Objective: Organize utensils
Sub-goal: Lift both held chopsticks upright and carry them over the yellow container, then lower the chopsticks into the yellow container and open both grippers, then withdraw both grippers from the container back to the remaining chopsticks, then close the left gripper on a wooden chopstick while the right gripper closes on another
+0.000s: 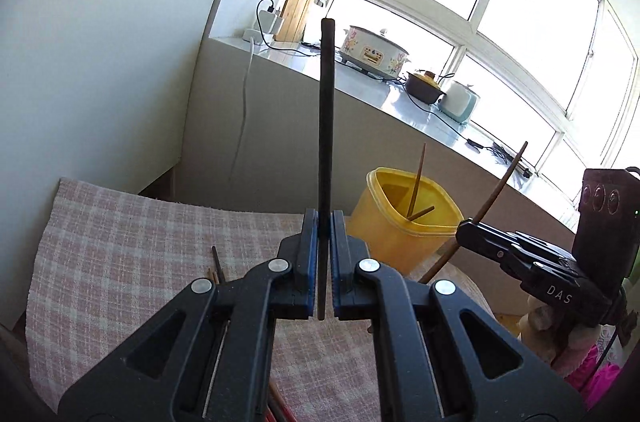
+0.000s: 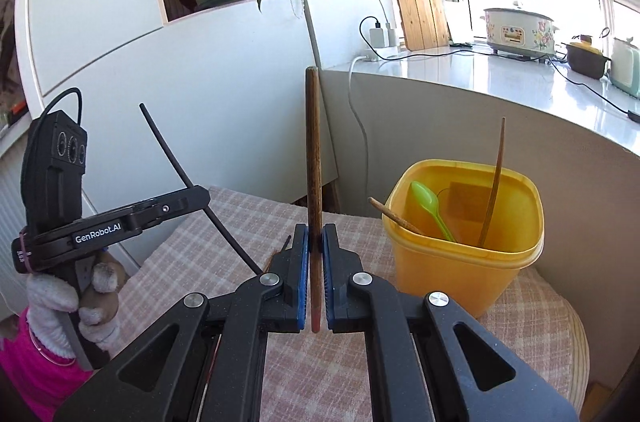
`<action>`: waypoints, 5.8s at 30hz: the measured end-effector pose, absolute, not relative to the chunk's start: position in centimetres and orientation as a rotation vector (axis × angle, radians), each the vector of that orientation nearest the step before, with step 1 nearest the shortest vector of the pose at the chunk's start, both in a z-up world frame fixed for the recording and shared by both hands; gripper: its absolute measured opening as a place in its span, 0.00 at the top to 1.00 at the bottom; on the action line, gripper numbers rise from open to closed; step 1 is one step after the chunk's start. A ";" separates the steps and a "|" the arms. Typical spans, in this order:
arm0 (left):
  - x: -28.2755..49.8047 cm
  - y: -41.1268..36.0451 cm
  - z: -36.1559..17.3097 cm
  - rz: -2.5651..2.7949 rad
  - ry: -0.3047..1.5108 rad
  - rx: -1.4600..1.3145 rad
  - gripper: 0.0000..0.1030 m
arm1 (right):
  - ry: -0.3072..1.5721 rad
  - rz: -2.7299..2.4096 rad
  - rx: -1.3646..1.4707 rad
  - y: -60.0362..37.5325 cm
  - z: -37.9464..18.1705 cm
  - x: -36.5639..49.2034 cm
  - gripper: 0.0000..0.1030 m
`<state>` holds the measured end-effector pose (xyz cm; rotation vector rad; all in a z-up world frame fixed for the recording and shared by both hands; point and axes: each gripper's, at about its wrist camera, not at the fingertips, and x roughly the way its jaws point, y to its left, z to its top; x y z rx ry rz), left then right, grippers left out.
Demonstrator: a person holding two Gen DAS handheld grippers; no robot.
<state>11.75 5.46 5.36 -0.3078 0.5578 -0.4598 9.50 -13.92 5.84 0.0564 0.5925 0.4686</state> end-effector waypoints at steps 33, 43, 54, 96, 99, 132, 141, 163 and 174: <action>17.7 -2.8 14.0 -0.555 0.358 -0.304 0.97 | 0.348 0.206 0.129 -22.5 12.5 12.4 0.95; 19.4 -4.5 11.2 -0.554 0.448 -0.279 0.97 | 0.421 0.179 0.125 -23.0 10.1 13.5 0.95; 18.9 -5.3 9.4 -0.563 0.497 -0.253 0.97 | 0.480 0.178 0.121 -22.7 8.4 13.5 0.95; 11.9 4.4 2.4 -0.327 0.651 -0.122 0.80 | 0.571 0.296 -0.035 -13.9 6.0 9.8 0.62; 11.9 6.3 -0.1 -0.278 0.725 -0.127 0.80 | 0.622 0.354 -0.068 -11.7 4.4 10.0 0.62; 14.6 5.0 -10.8 -0.287 1.043 -0.085 0.80 | 1.142 0.537 -0.089 -2.6 -9.1 17.3 0.62; 15.9 4.4 -11.2 -0.271 1.053 -0.011 0.88 | 1.171 0.545 -0.066 -2.6 -9.3 18.1 0.65; 13.9 8.5 -10.4 -0.247 1.065 0.033 0.90 | 1.232 0.522 -0.145 -1.5 -9.6 19.2 0.85; 14.1 8.5 -10.3 -0.250 1.065 0.017 0.90 | 1.250 0.569 -0.086 -0.9 -10.0 18.9 0.85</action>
